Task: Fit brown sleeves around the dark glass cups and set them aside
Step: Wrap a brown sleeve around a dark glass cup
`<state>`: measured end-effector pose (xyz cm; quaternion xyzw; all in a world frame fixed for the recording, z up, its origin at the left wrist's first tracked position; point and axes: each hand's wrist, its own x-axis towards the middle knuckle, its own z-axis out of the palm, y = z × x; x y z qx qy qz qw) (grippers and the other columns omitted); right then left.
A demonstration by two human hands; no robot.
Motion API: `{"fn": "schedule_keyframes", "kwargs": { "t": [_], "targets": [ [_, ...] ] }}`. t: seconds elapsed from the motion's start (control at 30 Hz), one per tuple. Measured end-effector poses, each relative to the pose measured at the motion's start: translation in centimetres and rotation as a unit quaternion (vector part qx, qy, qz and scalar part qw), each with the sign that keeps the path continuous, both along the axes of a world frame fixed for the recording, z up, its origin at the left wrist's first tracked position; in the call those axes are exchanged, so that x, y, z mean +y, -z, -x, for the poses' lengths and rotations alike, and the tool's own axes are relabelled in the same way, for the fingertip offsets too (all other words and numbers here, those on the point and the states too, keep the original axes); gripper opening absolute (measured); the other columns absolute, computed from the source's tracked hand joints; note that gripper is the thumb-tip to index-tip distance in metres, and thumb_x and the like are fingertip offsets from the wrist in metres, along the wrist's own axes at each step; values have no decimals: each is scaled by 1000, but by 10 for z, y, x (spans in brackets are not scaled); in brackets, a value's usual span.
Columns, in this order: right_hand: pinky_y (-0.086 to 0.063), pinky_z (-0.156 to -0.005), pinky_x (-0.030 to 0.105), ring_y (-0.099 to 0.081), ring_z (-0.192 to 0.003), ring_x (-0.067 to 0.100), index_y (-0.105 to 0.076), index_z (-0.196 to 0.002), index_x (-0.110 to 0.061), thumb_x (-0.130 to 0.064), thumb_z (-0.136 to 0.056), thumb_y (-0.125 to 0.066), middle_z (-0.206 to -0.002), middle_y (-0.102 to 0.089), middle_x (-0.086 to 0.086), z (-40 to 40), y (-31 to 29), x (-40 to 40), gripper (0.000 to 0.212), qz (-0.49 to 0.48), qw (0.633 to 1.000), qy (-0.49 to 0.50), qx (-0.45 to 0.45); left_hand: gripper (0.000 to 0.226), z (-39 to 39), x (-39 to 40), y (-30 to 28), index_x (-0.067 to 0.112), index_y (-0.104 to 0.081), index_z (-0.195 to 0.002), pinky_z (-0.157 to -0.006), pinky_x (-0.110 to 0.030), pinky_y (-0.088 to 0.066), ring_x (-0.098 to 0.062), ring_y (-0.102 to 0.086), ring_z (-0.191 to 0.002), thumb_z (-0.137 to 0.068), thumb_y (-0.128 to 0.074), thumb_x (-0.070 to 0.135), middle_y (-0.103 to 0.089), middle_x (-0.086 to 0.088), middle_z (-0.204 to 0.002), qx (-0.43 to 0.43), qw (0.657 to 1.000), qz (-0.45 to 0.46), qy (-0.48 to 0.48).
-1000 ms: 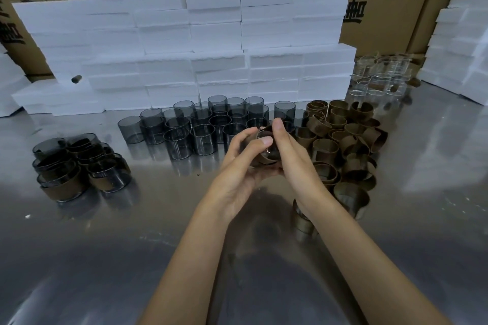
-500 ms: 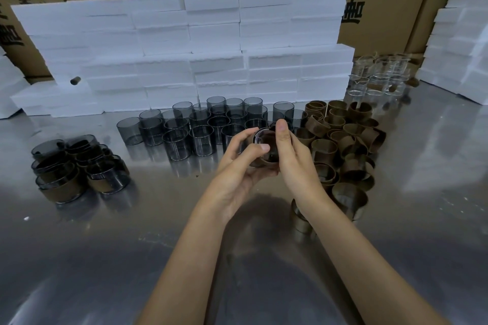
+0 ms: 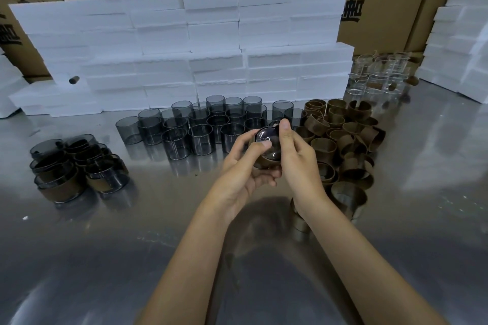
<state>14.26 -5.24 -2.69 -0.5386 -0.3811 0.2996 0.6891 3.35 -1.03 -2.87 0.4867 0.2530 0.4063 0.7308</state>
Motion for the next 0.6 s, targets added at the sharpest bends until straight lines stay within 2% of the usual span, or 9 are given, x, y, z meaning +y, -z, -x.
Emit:
{"fn": "schedule_keyframes", "kwargs": {
  "t": [0.07, 0.17, 0.3, 0.4, 0.47, 0.53, 0.57, 0.6],
  "targets": [
    [-50, -55, 10, -71, -75, -2, -74, -108, -14, -48, -105, -46, -97, -76, 3, -1, -1, 1, 45, 7, 1000, -14, 9, 43, 0, 0, -1, 13, -53, -138, -49, -28, -52, -25, -66, -60, -98, -65, 19, -72, -10, -84, 12, 1000, 0, 0],
    [-48, -56, 8, -71, -74, -2, -73, -105, -11, -55, -103, -43, -91, -76, 4, -3, -3, 1, 53, 13, 1000, -14, 12, 56, 1, -2, -4, 3, -51, -136, -51, -28, -54, -23, -67, -61, -91, -74, 28, -72, -13, -84, 7, 1000, 8, -3],
    [-47, -61, 4, -69, -78, -8, -73, -103, -27, -72, -92, -40, -87, -77, -12, -6, -6, 0, 57, 11, 1000, 13, 16, 82, 0, -7, -7, -12, -47, -138, -57, -26, -57, -21, -66, -66, -85, -71, 45, -70, -17, -87, 14, 1000, 3, 24],
    [-56, -80, 20, -73, -89, 5, -72, -108, -22, -79, -80, -40, -95, -78, -2, -5, -7, -2, 72, 16, 1000, 13, 12, 83, 1, -6, -8, -11, -48, -139, -61, -27, -57, -21, -66, -71, -85, -61, 50, -69, -18, -92, 9, 999, -8, 40],
    [-56, -86, 25, -72, -94, 9, -70, -107, -20, -78, -80, -43, -99, -76, -1, -2, -7, -2, 69, 13, 1000, 17, 2, 78, -1, -6, -7, -6, -54, -137, -64, -28, -55, -21, -66, -76, -88, -56, 55, -69, -17, -99, 20, 999, -16, 30],
    [-52, -86, 20, -69, -97, 6, -68, -108, -21, -71, -85, -47, -102, -74, -3, -2, -8, -3, 59, -6, 1000, 14, -20, 67, -1, -4, -5, 12, -73, -118, -69, -29, -47, -15, -64, -80, -88, -50, 68, -73, -8, -99, 61, 997, -37, -20],
    [-50, -84, 15, -68, -97, 2, -67, -110, -22, -65, -90, -50, -103, -73, -5, -2, -7, -2, 50, -16, 999, 9, -40, 60, -1, -2, -4, 22, -79, -100, -71, -30, -42, -12, -63, -78, -91, -45, 71, -75, -3, -93, 78, 994, -40, -58],
    [-48, -82, 11, -66, -97, -3, -66, -111, -25, -58, -95, -52, -104, -72, -7, -1, -6, -1, 39, -23, 998, -1, -65, 59, 0, 1, -3, 24, -79, -86, -71, -31, -40, -10, -62, -75, -96, -41, 69, -75, -1, -85, 79, 992, -27, -94]
  ]
}}
